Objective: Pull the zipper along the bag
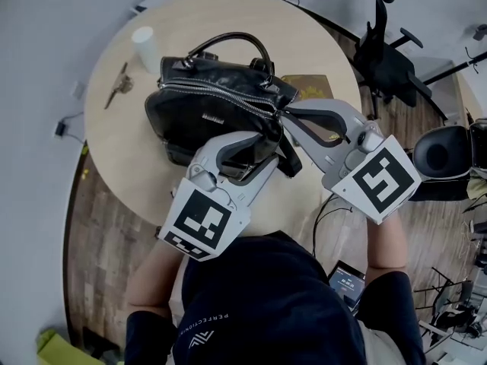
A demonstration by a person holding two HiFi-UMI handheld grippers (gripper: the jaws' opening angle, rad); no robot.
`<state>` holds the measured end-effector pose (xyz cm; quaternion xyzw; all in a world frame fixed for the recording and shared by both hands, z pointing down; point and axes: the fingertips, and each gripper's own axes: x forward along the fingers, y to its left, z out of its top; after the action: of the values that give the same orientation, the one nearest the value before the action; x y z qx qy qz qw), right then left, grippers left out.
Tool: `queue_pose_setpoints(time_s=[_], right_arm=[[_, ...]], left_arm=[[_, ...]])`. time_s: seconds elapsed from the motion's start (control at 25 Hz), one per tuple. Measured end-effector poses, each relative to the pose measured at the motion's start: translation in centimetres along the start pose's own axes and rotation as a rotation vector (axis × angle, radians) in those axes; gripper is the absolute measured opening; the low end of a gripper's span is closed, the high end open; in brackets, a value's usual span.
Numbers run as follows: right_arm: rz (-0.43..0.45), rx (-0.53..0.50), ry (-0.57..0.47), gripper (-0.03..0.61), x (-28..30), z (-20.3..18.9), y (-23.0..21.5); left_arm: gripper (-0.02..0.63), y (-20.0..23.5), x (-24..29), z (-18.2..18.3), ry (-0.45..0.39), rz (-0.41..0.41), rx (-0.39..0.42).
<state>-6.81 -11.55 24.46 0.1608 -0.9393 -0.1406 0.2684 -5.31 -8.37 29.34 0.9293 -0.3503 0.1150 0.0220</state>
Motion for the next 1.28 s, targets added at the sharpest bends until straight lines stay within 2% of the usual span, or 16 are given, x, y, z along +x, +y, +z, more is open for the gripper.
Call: queue_pose_setpoints(time_s=[0.2,0.36,0.56,0.76,0.96,1.04,1.16,1.28], right_arm=[[0.000,-0.005,-0.011,0.014,0.1,0.5,0.0],[0.021,0.024,0.006,0.014,0.0,0.3,0.0],[0.033,0.041,0.003,0.014,0.0,0.0,-0.1],[0.042,0.082,0.000,0.014,-0.2,-0.4,-0.1],[0.054,0.037,0.027,0.014,0.0,-0.2,-0.2],[0.061,0.030,0.017,0.014,-0.1,-0.2,-0.4],[0.123,-0.002,-0.037,0.014,-0.4,-0.3,-0.2],[0.177,-0.011,-0.067,0.014,-0.7,-0.2,-0.2]], left_arm=[[0.178,0.0,0.0,0.1,-0.009,0.016,-0.012],[0.117,0.6,-0.4,0.0,0.013,0.089,0.039],[0.126,0.4,-0.2,0.1,0.029,0.120,0.031],[0.126,0.7,-0.6,0.7,0.011,0.126,0.033],[0.127,0.9,-1.2,1.0,-0.001,0.118,0.018],[0.127,1.1,-1.0,1.4,0.002,0.141,0.033],[0.132,1.0,-0.4,1.4,0.020,0.189,0.032],[0.140,1.2,-0.2,2.2,0.033,0.273,0.048]])
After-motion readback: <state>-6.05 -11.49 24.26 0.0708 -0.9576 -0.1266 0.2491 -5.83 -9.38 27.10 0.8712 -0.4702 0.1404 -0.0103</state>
